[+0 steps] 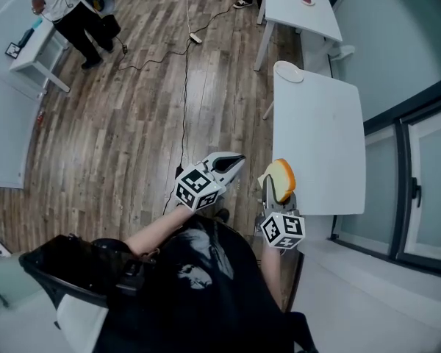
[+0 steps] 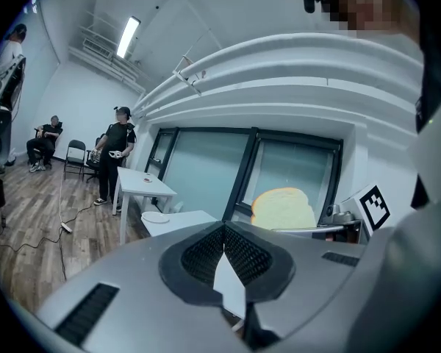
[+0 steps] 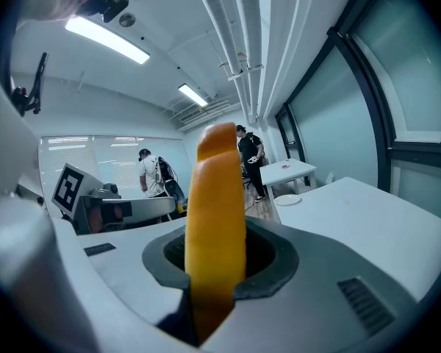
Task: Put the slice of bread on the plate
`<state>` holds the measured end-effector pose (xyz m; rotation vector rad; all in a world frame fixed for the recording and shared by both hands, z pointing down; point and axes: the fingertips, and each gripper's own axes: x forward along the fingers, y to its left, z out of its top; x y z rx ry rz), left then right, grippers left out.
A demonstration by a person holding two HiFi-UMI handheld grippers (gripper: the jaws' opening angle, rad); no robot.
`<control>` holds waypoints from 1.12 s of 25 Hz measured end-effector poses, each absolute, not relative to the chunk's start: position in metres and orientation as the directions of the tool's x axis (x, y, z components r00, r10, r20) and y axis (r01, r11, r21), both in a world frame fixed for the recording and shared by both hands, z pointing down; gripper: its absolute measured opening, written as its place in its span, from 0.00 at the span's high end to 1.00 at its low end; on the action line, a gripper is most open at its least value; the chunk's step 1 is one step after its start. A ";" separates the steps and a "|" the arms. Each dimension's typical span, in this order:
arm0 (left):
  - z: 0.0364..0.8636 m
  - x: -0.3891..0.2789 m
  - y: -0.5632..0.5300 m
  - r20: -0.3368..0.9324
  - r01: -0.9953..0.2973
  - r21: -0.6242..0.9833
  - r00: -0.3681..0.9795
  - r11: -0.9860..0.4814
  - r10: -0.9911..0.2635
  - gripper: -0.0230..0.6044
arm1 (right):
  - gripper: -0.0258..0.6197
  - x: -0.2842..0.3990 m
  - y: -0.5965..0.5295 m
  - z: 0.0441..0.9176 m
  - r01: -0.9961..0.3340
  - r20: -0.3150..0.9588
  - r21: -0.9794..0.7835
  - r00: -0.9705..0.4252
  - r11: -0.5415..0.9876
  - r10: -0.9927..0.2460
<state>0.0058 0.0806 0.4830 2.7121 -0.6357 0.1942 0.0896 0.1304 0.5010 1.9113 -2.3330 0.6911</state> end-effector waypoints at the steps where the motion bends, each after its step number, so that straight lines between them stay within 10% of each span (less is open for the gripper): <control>1: 0.484 0.007 0.068 0.208 -0.450 0.303 0.892 -0.840 -0.402 0.96 | 0.81 0.090 0.118 0.502 -0.942 0.315 -0.305 -0.236 0.137 -0.919; 28: 0.535 0.081 -0.202 0.276 -0.384 0.367 0.915 -0.847 -0.295 0.96 | 0.81 0.154 -0.153 0.540 -0.957 0.413 -0.270 -0.210 0.101 -0.886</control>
